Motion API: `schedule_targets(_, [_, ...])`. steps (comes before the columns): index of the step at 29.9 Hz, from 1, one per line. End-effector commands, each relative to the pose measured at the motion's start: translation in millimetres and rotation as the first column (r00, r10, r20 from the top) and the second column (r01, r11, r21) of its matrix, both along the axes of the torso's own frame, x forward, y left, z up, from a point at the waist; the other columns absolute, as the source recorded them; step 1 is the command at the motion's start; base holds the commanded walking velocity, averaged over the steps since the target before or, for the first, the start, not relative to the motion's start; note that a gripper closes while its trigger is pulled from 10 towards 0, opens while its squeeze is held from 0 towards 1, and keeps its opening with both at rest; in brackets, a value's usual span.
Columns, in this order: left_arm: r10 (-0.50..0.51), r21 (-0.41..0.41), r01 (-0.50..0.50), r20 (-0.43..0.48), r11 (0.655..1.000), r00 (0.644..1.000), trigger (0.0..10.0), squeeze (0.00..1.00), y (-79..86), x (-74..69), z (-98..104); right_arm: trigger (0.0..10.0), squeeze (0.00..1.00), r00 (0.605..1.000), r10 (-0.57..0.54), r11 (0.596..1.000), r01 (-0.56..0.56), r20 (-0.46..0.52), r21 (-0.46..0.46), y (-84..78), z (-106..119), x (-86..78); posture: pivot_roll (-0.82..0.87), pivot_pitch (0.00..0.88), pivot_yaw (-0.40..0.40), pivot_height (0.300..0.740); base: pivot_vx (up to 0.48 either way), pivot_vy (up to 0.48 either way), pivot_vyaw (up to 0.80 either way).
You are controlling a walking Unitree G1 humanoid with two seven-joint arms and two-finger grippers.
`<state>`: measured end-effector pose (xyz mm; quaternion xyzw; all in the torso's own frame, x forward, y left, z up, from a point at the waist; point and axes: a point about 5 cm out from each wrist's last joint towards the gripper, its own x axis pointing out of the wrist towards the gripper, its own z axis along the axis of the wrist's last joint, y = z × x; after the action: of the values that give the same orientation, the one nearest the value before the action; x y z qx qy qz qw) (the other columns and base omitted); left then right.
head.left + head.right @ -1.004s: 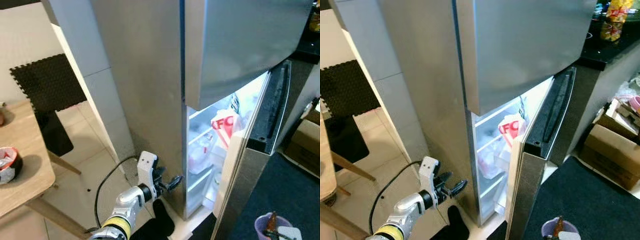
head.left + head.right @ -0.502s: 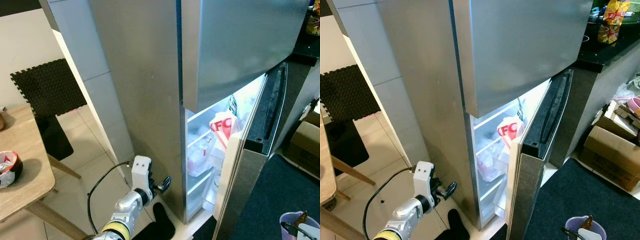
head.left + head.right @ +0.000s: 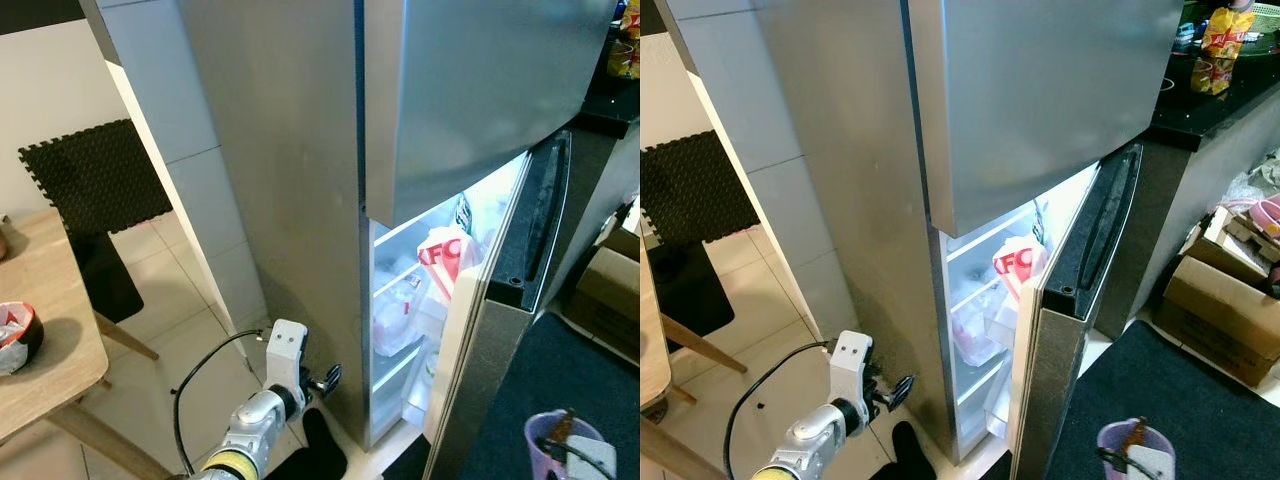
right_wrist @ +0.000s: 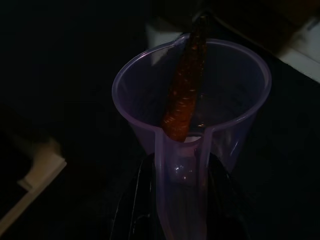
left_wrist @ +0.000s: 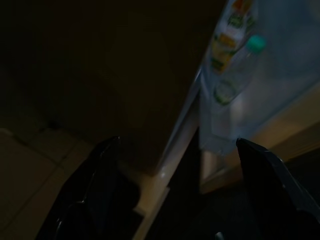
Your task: Restocking fridge
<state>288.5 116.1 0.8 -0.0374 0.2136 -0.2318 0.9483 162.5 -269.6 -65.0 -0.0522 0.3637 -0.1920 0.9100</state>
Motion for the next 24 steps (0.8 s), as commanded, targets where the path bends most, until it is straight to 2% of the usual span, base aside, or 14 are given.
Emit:
schedule_targets(1, [0.003,0.042,-0.003,-0.012,0.999,1.000,10.0,0.00,9.8,-3.8,-4.8,10.0,0.00,1.000,0.008,1.000,-0.008,-0.015,0.003,2.3,-1.8,-1.1,-0.13,0.011,0.034,0.740,0.000,0.000,0.00])
schedule_targets(4, [0.019,0.064,-0.017,-0.030,0.998,0.999,10.0,0.00,14.8,-10.2,-11.0,10.0,0.00,0.998,0.030,1.000,-0.030,-0.048,0.003,0.8,-2.9,-1.8,-0.11,0.020,-0.005,0.740,0.000,0.000,0.00])
schedule_targets(10, [0.037,0.048,-0.035,-0.043,0.998,0.998,10.0,0.00,19.0,-15.3,-14.8,10.0,0.00,0.998,0.030,0.999,-0.029,-0.059,0.017,0.3,-4.1,-3.9,-0.11,0.021,0.001,0.740,0.000,0.000,0.00])
schedule_targets(14, [-0.003,0.086,0.007,-0.045,0.996,0.999,10.0,0.00,17.4,-18.9,-17.7,10.0,0.00,0.998,0.012,0.999,-0.010,-0.066,0.031,2.0,-6.9,-9.3,-0.12,0.021,0.013,0.740,0.000,0.000,0.00])
schedule_targets(24, [-0.033,0.071,0.034,-0.021,0.997,0.999,10.0,0.00,7.7,-10.1,-9.6,10.0,0.00,0.997,-0.012,0.999,0.016,-0.077,0.049,3.3,-10.1,-15.2,-0.13,0.022,0.040,0.740,0.000,0.000,0.00])
